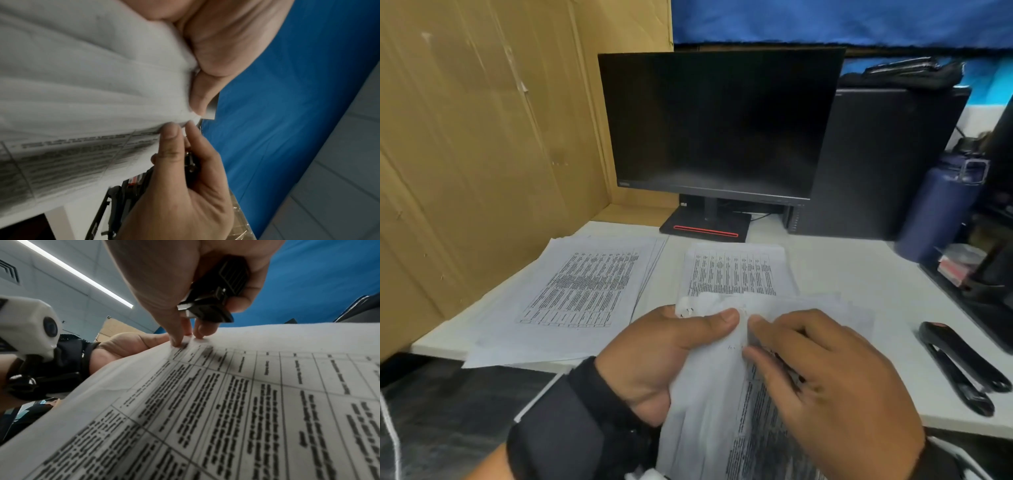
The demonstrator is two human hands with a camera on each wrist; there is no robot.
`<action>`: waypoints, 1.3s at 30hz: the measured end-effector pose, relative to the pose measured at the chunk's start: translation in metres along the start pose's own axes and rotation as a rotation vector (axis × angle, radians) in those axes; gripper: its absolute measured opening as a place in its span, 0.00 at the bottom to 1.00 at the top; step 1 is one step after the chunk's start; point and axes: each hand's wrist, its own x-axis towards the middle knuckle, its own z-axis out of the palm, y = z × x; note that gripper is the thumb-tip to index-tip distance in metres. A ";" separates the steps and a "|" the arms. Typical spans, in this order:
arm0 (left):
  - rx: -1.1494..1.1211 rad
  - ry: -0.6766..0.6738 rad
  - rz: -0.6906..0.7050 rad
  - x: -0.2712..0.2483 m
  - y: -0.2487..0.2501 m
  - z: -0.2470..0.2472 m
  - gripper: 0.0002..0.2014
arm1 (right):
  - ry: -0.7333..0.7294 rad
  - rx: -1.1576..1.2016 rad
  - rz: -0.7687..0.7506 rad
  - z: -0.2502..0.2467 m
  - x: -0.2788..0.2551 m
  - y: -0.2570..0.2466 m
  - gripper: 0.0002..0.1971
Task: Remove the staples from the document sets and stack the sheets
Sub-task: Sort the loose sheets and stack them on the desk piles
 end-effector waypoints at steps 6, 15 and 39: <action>0.050 0.049 0.053 -0.003 0.006 0.002 0.22 | -0.082 0.545 0.337 -0.017 0.008 -0.001 0.24; 0.175 0.202 0.130 -0.006 0.012 0.007 0.17 | -0.146 0.656 0.569 -0.018 0.013 -0.007 0.18; 0.267 0.210 0.424 0.003 -0.024 0.028 0.07 | 0.142 0.981 0.812 -0.006 -0.005 -0.009 0.17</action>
